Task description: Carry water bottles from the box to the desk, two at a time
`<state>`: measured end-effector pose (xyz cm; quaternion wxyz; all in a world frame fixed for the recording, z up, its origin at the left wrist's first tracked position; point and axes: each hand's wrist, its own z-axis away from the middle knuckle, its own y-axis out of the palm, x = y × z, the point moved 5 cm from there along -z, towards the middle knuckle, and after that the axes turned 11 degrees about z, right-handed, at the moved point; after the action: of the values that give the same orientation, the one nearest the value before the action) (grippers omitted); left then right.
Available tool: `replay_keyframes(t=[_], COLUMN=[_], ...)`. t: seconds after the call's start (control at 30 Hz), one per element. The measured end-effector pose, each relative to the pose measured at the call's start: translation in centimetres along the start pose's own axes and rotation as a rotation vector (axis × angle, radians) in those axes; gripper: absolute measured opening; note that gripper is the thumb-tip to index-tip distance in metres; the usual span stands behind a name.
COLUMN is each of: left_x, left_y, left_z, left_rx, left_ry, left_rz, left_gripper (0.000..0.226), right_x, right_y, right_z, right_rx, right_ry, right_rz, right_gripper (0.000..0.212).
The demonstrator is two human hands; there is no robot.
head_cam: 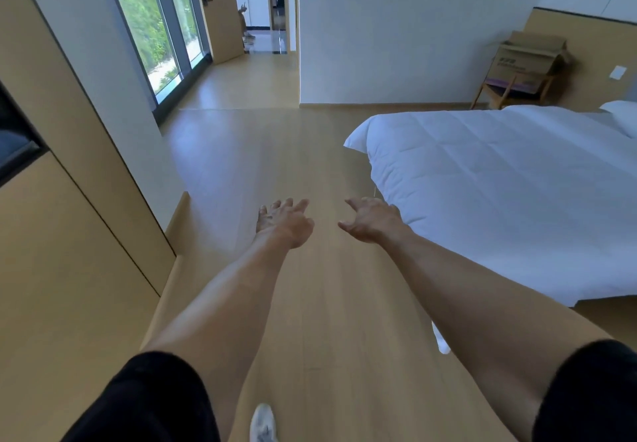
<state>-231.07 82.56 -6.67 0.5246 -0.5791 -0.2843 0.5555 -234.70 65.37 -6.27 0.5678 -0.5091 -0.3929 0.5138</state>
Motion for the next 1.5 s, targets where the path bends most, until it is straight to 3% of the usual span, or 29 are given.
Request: replay_keyframes(t=[0.5, 0.77, 1.1, 1.33, 1.5], left_x=[5.4, 6.3, 7.3, 5.0, 3.9], left_y=[-6.1, -8.6, -10.8, -14.9, -16.0], left_z=[-30.2, -42.5, -59.6, -73.9, -82.0], left_rx=[0.058, 0.087, 0.043, 0.01, 0.007], left_ry=[0.123, 0.179, 0.107, 0.06, 0.05], left_rz=[-0.02, -0.035, -0.051, -0.045, -0.035], left_gripper=[0.056, 0.056, 0.054, 0.055, 0.055], right_x=[3.1, 3.9, 2.1, -1.0, -2.4], right_y=[-5.5, -7.3, -7.5, -11.8, -13.2], right_z=[-27.0, -38.5, -57.4, -72.2, -80.4], right_rx=[0.01, 0.041, 0.056, -0.015, 0.02], right_ry=[0.147, 0.168, 0.126, 0.055, 0.039], right_rz=[0.011, 0.002, -0.011, -0.033, -0.031], right_gripper=[0.063, 0.064, 0.067, 0.062, 0.063])
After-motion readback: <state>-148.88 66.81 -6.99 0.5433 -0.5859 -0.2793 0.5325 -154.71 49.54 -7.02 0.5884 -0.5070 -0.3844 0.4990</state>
